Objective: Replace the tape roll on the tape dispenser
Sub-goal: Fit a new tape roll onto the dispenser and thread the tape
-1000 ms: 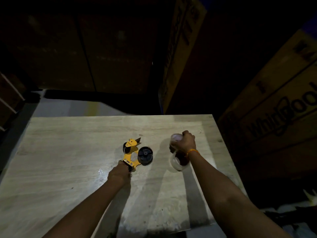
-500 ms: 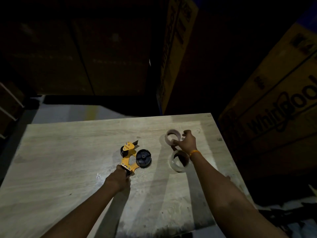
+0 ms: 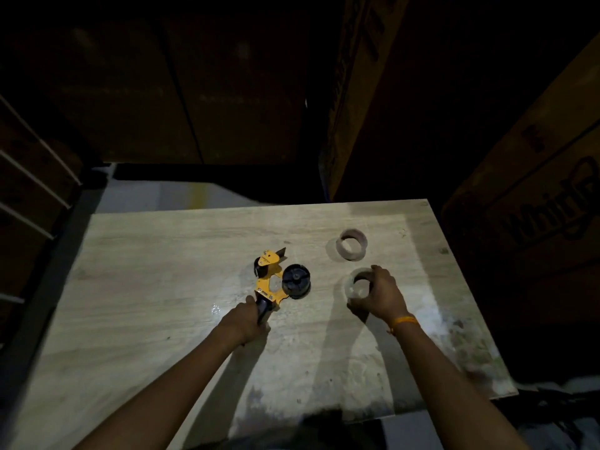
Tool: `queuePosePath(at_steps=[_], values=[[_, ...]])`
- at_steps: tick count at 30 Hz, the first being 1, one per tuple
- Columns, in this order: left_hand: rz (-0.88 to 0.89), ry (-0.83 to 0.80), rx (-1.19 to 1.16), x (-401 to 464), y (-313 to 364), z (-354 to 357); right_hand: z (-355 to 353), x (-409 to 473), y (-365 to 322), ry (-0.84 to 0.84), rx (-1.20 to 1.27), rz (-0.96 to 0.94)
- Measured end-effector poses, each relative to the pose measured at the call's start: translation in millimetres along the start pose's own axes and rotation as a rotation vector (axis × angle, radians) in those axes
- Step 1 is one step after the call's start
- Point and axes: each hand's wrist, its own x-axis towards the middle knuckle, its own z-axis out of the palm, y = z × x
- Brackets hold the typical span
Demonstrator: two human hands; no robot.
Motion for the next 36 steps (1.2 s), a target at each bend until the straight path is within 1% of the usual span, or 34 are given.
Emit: queuePosePath(at_steps=[2, 4, 8, 11, 20, 24, 28, 31, 36], values=[[0.034, -0.002, 0.015, -6.2, 0.5, -1.0, 12.5, 8.2, 10.2, 0.022, -0.041, -0.003], [0.05, 0.009, -0.005, -10.4, -3.6, 1.5, 14.2, 6.8, 3.5, 0.033, -0.056, -0.043], [-0.002, 0.042, -0.119, -11.5, -20.9, 13.7, -0.3, -19.5, -42.1, 0.06, 0.038, -0.14], [-0.005, 0.059, -0.178, -14.3, -25.8, 15.6, -3.2, -28.7, -68.4, 0.074, 0.129, -0.203], [0.03, 0.093, -0.316, -15.6, -38.4, 24.9, 7.2, -39.6, -119.1, 0.121, 0.122, -0.365], [0.041, 0.109, -0.352, -17.1, -42.4, 28.9, 17.8, -44.4, -131.9, 0.137, 0.134, -0.348], [0.045, 0.11, -0.355, -17.0, -44.8, 30.5, 26.9, -44.9, -150.3, 0.153, 0.157, -0.278], [0.064, 0.114, -0.338, -14.9, -47.2, 33.5, 33.1, -40.1, -160.9, 0.139, 0.133, -0.212], [0.089, 0.116, -0.3, -13.4, -49.2, 33.9, 34.8, -31.9, -170.3, 0.08, 0.024, -0.178]])
